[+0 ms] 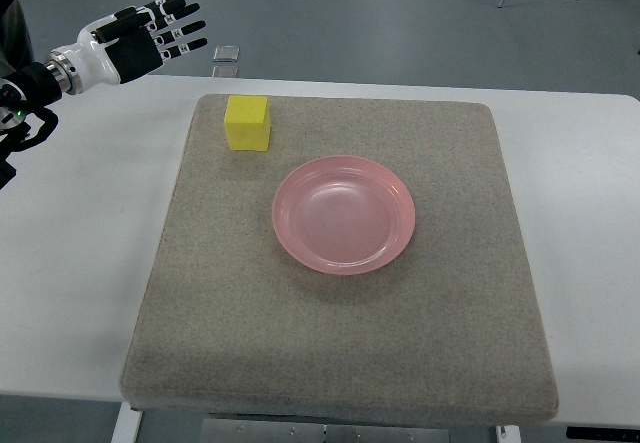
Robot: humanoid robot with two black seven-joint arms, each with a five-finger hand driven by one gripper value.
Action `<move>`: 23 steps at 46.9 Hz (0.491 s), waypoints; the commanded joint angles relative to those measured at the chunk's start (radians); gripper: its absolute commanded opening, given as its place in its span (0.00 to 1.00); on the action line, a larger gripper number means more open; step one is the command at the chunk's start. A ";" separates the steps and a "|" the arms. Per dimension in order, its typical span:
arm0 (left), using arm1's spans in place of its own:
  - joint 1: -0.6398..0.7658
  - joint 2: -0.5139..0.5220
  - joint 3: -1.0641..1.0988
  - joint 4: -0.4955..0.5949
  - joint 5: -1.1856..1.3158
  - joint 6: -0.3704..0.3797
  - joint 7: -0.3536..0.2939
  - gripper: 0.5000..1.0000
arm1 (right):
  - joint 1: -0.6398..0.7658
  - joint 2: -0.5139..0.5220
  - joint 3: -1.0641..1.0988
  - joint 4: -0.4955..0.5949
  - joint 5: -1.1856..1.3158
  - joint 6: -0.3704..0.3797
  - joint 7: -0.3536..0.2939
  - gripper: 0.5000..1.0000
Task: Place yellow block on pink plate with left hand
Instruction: 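Move the left hand forward toward the yellow cube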
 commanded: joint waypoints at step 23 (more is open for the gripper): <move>-0.005 0.006 -0.003 0.041 0.001 0.000 -0.001 0.99 | 0.000 0.000 0.000 -0.001 0.000 0.000 0.000 0.85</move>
